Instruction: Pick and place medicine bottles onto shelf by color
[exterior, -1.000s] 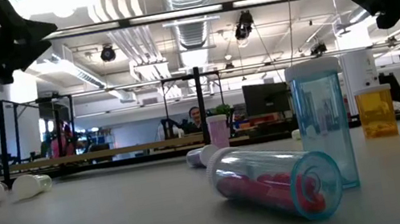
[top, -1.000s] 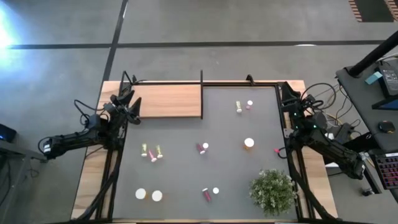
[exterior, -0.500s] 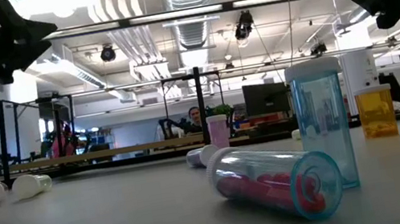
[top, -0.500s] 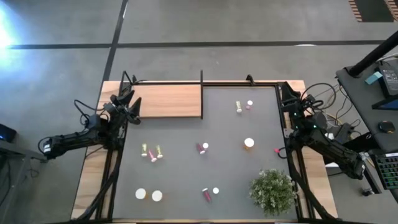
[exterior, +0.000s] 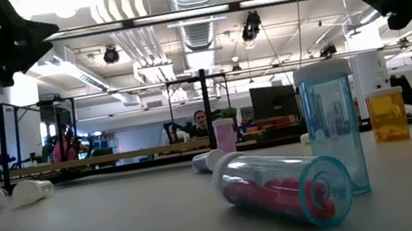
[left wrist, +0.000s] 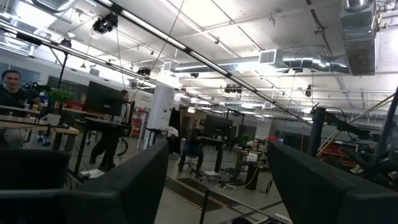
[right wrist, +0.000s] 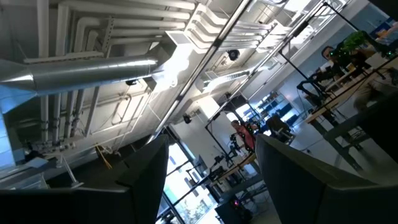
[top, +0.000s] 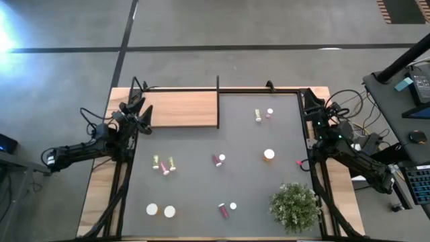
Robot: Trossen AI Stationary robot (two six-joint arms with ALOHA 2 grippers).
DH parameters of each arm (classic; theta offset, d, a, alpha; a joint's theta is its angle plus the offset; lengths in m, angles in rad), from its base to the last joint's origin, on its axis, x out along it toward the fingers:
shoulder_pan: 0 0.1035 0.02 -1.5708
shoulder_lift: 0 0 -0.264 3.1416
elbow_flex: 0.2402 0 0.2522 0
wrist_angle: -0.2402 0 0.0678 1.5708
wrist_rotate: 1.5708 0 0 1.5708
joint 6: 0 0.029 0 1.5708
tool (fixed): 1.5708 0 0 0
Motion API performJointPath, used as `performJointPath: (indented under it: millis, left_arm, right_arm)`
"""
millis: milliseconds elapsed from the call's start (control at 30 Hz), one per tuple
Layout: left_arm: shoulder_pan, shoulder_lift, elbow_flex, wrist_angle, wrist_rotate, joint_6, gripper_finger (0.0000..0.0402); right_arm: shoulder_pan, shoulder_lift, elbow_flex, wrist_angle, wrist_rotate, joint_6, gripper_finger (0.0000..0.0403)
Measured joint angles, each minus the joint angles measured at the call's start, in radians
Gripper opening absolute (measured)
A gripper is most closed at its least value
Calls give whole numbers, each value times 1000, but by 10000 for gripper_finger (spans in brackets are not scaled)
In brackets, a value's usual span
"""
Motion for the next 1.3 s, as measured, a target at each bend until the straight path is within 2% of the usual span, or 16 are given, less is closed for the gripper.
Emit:
performJointPath:
  millis: [1300]
  left_arm:
    - [0, 0, 0, 33, -14, 8, 259]
  right_arm:
    - [0, 0, 0, 0, 0, 0, 231]
